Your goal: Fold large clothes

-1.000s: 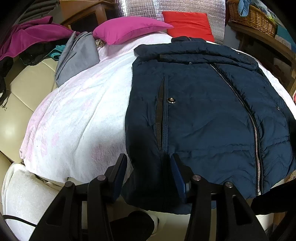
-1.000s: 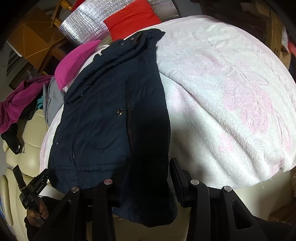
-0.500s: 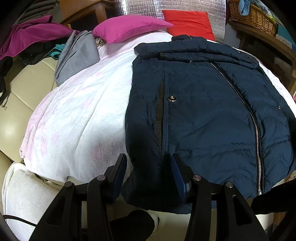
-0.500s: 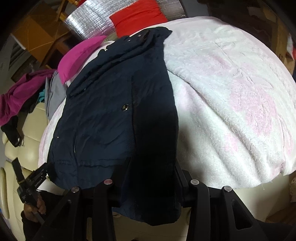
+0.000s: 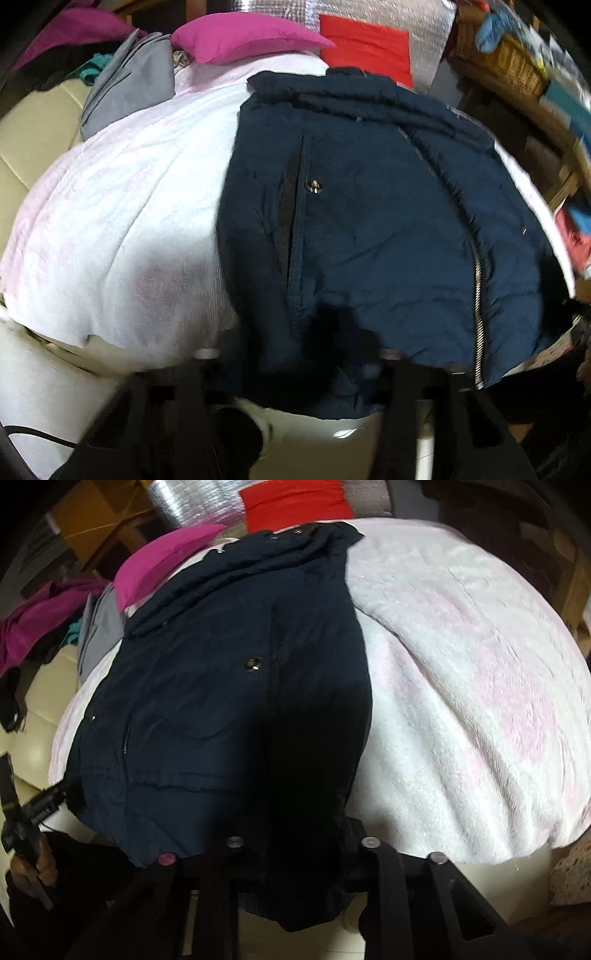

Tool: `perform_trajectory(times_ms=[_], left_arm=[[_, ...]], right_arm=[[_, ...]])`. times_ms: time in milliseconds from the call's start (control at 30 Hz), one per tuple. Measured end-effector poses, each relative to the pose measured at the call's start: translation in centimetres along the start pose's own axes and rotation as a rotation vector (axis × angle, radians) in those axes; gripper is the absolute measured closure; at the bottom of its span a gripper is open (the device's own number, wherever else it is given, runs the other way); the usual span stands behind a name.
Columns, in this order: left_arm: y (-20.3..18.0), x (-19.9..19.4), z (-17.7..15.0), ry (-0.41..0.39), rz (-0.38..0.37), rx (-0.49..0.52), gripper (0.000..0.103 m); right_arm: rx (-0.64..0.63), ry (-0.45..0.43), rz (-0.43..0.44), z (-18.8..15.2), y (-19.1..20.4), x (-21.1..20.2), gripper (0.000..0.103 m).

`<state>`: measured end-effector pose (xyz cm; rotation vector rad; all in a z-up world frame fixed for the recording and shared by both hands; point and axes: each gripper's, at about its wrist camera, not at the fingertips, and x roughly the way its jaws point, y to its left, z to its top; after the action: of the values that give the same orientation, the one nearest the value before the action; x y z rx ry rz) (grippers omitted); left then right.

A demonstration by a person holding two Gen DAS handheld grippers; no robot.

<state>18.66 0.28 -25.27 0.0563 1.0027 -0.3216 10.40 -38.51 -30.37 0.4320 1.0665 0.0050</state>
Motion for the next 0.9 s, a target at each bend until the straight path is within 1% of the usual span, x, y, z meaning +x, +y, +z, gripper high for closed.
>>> perform_trajectory(times_ms=[33,67,133,167,200,267,333,400,467,500,533,567,600,667,700,733,800,833,900], left_arm=[[0.1,-0.1,0.0,-0.006,-0.003,-0.008,0.082],[0.3,-0.2,0.0,-0.011,-0.008,-0.014,0.085],[0.5,-0.3,0.0,-0.019,-0.017,-0.023,0.087],[0.5,-0.3,0.1,-0.018,-0.017,-0.023,0.087],[0.4,-0.2,0.1,-0.013,-0.008,-0.019,0.087],[0.1,0.2,0.2,0.006,0.018,-0.002,0.083],[-0.2,0.8,0.2,0.027,0.050,0.021,0.061],[-0.5,0.9,0.0,0.023,0.060,0.038,0.060],[-0.6,0.5,-0.1,-0.001,0.055,0.049,0.067],[-0.6,0.3,-0.1,-0.012,0.056,0.053,0.077],[-0.6,0.1,-0.2,-0.020,0.055,0.050,0.085],[-0.4,-0.1,-0.2,-0.026,0.048,0.042,0.087],[0.0,-0.4,-0.1,-0.034,0.029,0.024,0.089],[0.4,-1.0,0.1,-0.065,-0.002,0.004,0.091],[0.4,-1.6,0.2,-0.090,-0.012,0.004,0.092],[0.5,-2.2,0.2,-0.113,-0.020,0.009,0.093],[0.5,-3.5,0.3,-0.180,-0.028,0.021,0.093],[0.6,-3.9,0.3,-0.198,-0.021,0.026,0.093],[0.1,-3.7,0.2,-0.192,0.023,0.059,0.093]], right_arm=[[-0.011,-0.006,-0.001,0.0,0.2,-0.1,0.080],[-0.016,-0.008,-0.003,-0.1,0.3,-0.1,0.080],[-0.019,-0.008,-0.007,-0.1,0.3,-0.1,0.080],[-0.013,-0.005,-0.004,-0.1,0.2,0.0,0.077],[0.003,0.001,0.000,0.0,0.0,0.1,0.076],[0.041,0.020,0.009,0.2,-0.2,0.2,0.073],[0.061,0.030,0.016,0.2,-0.4,0.4,0.069],[0.063,0.039,0.018,0.2,-0.4,0.5,0.057],[0.049,0.040,0.020,0.1,-0.1,0.4,0.057],[0.029,0.030,0.015,0.1,0.1,0.4,0.059],[0.006,0.024,0.011,0.0,0.4,0.2,0.064],[-0.017,0.016,0.006,-0.1,0.7,0.1,0.075],[-0.036,0.008,-0.001,-0.1,1.0,0.0,0.081],[-0.055,-0.022,0.012,-0.2,1.4,-0.7,0.085],[-0.052,-0.035,0.026,-0.1,1.4,-1.0,0.086],[-0.046,-0.066,0.052,0.1,1.3,-1.7,0.086],[-0.024,-0.186,0.156,0.4,1.2,-4.4,0.086],[-0.003,-0.262,0.225,0.6,0.8,-6.1,0.086],[0.040,-0.326,0.275,0.9,-0.1,-7.5,0.086]])
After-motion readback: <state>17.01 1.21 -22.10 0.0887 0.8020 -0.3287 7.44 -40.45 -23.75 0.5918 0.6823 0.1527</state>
